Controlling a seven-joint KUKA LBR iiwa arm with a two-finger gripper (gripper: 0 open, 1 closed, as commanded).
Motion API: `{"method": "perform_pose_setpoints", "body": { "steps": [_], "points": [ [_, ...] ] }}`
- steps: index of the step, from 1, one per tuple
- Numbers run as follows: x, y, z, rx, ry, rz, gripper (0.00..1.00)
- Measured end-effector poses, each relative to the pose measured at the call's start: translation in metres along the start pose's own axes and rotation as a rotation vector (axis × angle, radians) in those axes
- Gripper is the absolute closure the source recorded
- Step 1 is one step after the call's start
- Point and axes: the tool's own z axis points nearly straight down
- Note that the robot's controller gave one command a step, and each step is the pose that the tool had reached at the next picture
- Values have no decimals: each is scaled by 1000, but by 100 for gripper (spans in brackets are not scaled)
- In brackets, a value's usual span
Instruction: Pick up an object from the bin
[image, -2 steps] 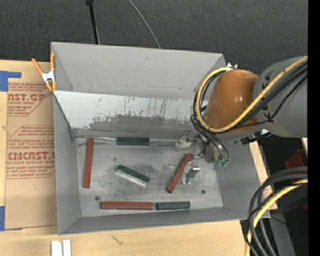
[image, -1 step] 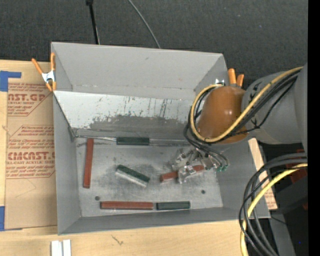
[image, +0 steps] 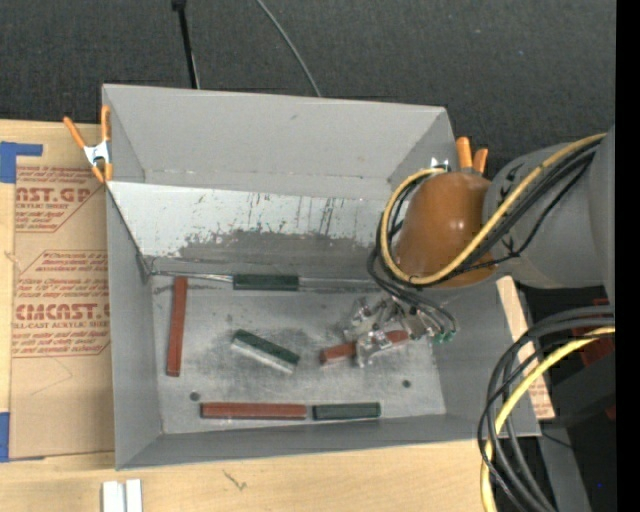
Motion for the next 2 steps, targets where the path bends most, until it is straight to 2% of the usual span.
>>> {"method": "perform_pose_setpoints", "body": {
  "steps": [1, 2],
  "points": [
    [4, 12, -124, 0, -1, -42, 100],
    [4, 12, -124, 0, 0, -42, 100]
  ]
}}
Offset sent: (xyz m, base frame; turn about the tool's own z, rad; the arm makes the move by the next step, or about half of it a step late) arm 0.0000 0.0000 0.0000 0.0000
